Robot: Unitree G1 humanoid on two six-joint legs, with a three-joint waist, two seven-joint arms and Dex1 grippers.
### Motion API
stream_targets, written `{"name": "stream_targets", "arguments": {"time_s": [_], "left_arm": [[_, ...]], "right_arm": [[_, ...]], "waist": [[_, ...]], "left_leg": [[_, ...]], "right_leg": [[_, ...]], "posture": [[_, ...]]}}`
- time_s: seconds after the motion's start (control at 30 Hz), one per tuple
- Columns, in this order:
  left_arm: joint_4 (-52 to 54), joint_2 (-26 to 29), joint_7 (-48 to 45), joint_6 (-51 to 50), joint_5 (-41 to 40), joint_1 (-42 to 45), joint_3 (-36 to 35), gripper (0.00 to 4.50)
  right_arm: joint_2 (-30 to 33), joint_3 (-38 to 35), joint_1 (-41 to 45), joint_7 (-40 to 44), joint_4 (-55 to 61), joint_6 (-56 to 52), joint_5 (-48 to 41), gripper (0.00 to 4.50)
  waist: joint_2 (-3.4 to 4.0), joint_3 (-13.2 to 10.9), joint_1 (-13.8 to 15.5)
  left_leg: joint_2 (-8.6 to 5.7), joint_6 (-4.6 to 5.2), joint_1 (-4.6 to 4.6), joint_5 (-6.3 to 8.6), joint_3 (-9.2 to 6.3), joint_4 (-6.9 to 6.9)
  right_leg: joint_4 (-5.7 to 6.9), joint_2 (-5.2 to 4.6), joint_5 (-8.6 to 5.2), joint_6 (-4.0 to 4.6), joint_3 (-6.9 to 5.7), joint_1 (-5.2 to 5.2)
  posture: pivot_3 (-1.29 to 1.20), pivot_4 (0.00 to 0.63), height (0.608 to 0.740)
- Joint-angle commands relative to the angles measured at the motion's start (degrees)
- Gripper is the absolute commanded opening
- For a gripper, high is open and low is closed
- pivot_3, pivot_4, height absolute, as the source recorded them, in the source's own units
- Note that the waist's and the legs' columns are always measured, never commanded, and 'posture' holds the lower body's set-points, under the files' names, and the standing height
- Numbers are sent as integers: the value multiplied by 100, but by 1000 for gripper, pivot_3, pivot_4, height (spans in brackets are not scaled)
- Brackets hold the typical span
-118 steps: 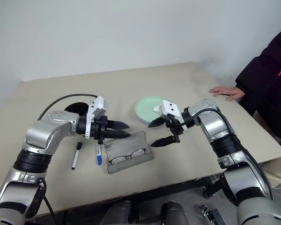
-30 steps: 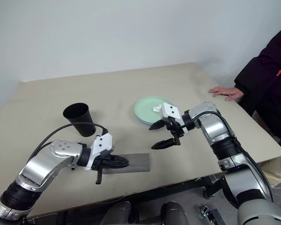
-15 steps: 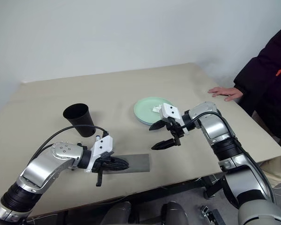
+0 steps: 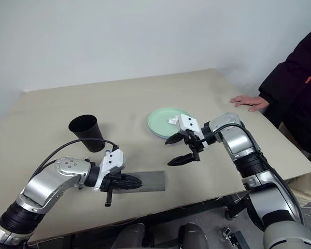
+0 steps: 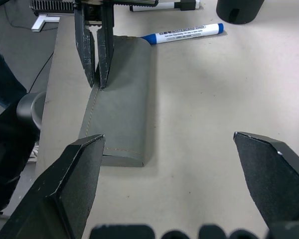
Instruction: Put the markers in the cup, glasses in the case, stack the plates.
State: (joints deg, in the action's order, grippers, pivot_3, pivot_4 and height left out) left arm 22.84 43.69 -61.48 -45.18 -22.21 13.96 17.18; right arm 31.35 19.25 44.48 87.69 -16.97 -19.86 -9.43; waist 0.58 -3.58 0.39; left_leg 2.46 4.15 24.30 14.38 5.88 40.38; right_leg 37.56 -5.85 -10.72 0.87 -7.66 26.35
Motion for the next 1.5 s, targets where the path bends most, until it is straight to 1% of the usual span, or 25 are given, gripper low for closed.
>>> {"name": "stream_targets", "arguments": {"time_s": [0.03, 0.17, 0.53, 0.7, 0.77, 0.87, 0.97, 1.1, 1.17, 1.23, 1.37, 1.43, 1.5], "left_arm": [[-169, 124, -100, -265, -23, -179, 298, 718], [-184, 123, -42, -193, 25, -185, 328, 2003], [-324, 139, -130, -199, -89, 0, 155, 2003], [-612, -39, 3, -441, -576, 369, -530, 2003], [-726, -149, 108, -749, -945, 551, -942, 2003], [-875, -290, 309, -1043, -1290, 759, -1453, 2003], [-1004, -439, 735, -1346, -1603, 1012, -2127, 2003], [-844, -497, 1259, -1587, -1675, 1123, -2459, 2003], [-713, -517, 1561, -1718, -1643, 1099, -2510, 2003], [-559, -564, 1786, -1927, -1776, 1066, -2606, 2003], [-97, -436, 2199, -2218, -1726, 879, -2496, 2003], [10, -410, 2597, -2564, -1607, 875, -2473, 2003], [146, -387, 3089, -2771, -1307, 967, -2323, 2003]], "right_arm": [[26, -95, 160, 13, 80, 52, -64, 4500], [24, -93, 174, 17, 58, 63, -58, 4500], [-1, -83, 203, 6, 27, 74, -43, 4500], [5, -92, 223, 17, 19, 61, -50, 4500], [-1, -92, 239, 17, -4, 66, -46, 4500], [-4, -92, 260, 15, -35, 77, -40, 4500], [-4, -94, 264, 18, -48, 81, -41, 4500], [-13, -92, 277, 32, -79, 93, -45, 4500], [-27, -80, 285, 44, -89, 99, -48, 4500], [-46, -61, 293, 57, -99, 108, -45, 4500], [-86, -33, 326, 93, -143, 136, -35, 4500], [-114, -16, 362, 108, -198, 166, -22, 4500], [-133, -10, 387, 127, -239, 192, -16, 4500]], "waist": [[0, 0, -1], [0, 0, 5], [1, -1, 7], [-3, -4, 6], [-3, -5, 5], [-10, -9, 6], [-13, -10, 3], [-21, -15, 1], [-23, -16, 1], [-29, -20, 4], [-35, -23, 0], [-35, -23, 1], [-35, -23, 2]], "left_leg": [[0, 0, 0, 0, 1, 0], [0, 0, -5, 0, 1, 0], [1, 0, -23, 0, 0, -4], [1, -1, -22, 0, 1, -4], [2, -1, -19, -1, -3, -4], [3, -2, -10, -1, -7, -3], [0, -1, 16, -2, -6, 0], [-6, 0, 25, 0, -5, -1], [-8, 1, 25, 0, -4, -1], [-9, 1, 25, -1, -4, 0], [-6, 0, 22, -1, -5, 6], [-5, -1, 21, -2, -6, 6], [-4, -3, 21, -3, -7, 6]], "right_leg": [[0, 0, 0, 0, 0, 0], [-2, -2, 0, 0, 0, 0], [-3, -5, 0, 0, -1, -9], [-2, -5, 0, 0, -1, -7], [-1, -4, 0, 0, -5, -4], [0, -3, 0, 0, -8, 2], [-2, -4, 1, -1, -6, 11], [-4, -3, 3, -5, -5, 16], [-5, -3, 4, -5, -4, 14], [-4, -4, 3, -5, -5, 12], [-1, -4, 2, -2, -4, 10], [0, -3, 2, -2, -5, 11], [2, -2, 2, -2, -5, 12]], "posture": [[0, 0, 700], [0, 0, 700], [0, 0, 700], [0, 0, 700], [0, 0, 700], [0, 0, 700], [0, 0, 700], [0, 0, 700], [0, 0, 700], [0, 0, 700], [0, 0, 700], [0, 0, 700], [0, 0, 700]]}}
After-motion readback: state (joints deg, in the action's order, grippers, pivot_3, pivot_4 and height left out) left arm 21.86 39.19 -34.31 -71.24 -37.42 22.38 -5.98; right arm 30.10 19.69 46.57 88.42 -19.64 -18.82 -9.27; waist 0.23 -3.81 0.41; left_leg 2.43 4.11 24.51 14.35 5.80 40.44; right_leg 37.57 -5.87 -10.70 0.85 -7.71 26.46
